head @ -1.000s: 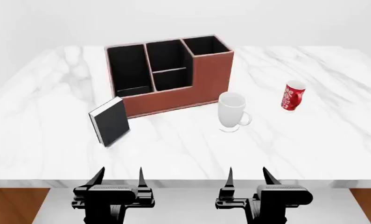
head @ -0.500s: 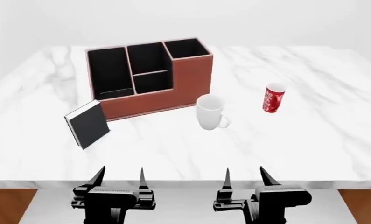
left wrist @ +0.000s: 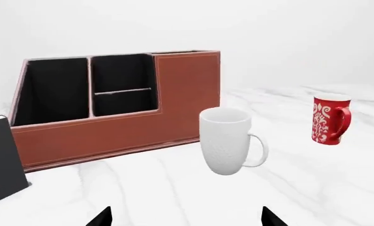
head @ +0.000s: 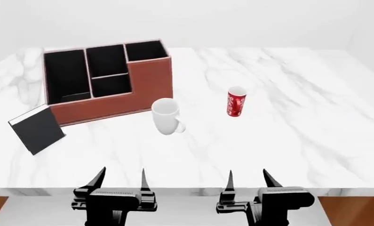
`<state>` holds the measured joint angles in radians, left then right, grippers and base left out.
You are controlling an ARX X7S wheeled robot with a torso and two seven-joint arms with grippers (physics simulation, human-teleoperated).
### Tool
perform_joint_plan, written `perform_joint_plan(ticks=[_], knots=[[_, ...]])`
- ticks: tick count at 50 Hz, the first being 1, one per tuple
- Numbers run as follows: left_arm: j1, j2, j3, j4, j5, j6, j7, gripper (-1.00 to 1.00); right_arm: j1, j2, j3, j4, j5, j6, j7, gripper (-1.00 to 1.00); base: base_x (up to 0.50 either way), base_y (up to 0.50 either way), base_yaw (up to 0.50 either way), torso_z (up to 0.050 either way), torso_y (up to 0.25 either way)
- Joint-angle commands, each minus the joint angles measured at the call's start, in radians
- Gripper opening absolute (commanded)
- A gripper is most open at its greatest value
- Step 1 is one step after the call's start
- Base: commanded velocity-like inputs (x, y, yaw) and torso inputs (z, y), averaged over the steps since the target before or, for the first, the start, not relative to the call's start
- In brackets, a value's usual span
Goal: Pick up the red mug and place it to the right of the caddy.
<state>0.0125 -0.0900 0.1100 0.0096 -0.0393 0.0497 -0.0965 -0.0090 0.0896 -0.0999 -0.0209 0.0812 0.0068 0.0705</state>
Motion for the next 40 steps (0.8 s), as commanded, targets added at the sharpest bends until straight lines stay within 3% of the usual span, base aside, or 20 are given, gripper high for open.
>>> perform_joint_plan(ticks=[1,3,5,6,7,8,11,16,40], knots=[[-0.006,-0.018,0.018,0.072,-0.020,-0.091,-0.011,1.00,0.010,0.014,-0.023,-0.037,0.000,0.074,0.028,1.00,0.00,0.00,0.00,0.000,0.000],[-0.094,-0.035,0.015,0.275,-0.024,-0.367,-0.021,1.00,0.072,0.037,-0.007,-0.227,0.054,0.315,0.025,1.00,0.00,0.00,0.00,0.000,0.000],[-0.172,-0.048,0.011,0.402,-0.027,-0.522,-0.027,1.00,0.126,0.054,0.009,-0.328,0.102,0.463,0.019,1.00,0.00,0.00,0.00,0.000,0.000],[-0.307,-0.059,-0.006,0.545,-0.059,-0.672,-0.018,1.00,0.221,0.074,0.036,-0.441,0.143,0.613,0.036,1.00,0.00,0.00,0.00,0.000,0.000],[-0.310,-0.060,-0.007,0.552,-0.061,-0.763,-0.019,1.00,0.223,0.075,0.037,-0.447,0.145,0.658,0.038,1.00,0.00,0.00,0.00,0.000,0.000],[-0.460,-0.064,-0.027,0.634,-0.090,-0.913,-0.012,1.00,0.319,0.103,0.037,-0.520,0.143,0.790,0.058,1.00,0.00,0.00,0.00,0.000,0.000],[-0.691,-0.047,-0.077,0.683,-0.144,-1.192,-0.004,1.00,0.433,0.126,0.057,-0.595,0.155,0.907,0.071,1.00,0.00,0.00,0.00,0.000,0.000],[-0.770,-0.045,-0.070,0.696,-0.150,-1.256,-0.014,1.00,0.459,0.134,0.066,-0.604,0.157,0.910,0.073,1.00,0.00,0.00,0.00,0.000,0.000],[-0.785,-0.059,-0.058,0.673,-0.157,-1.246,-0.032,1.00,0.458,0.130,0.069,-0.566,0.184,0.888,0.071,1.00,0.50,0.00,0.00,0.000,0.000]])
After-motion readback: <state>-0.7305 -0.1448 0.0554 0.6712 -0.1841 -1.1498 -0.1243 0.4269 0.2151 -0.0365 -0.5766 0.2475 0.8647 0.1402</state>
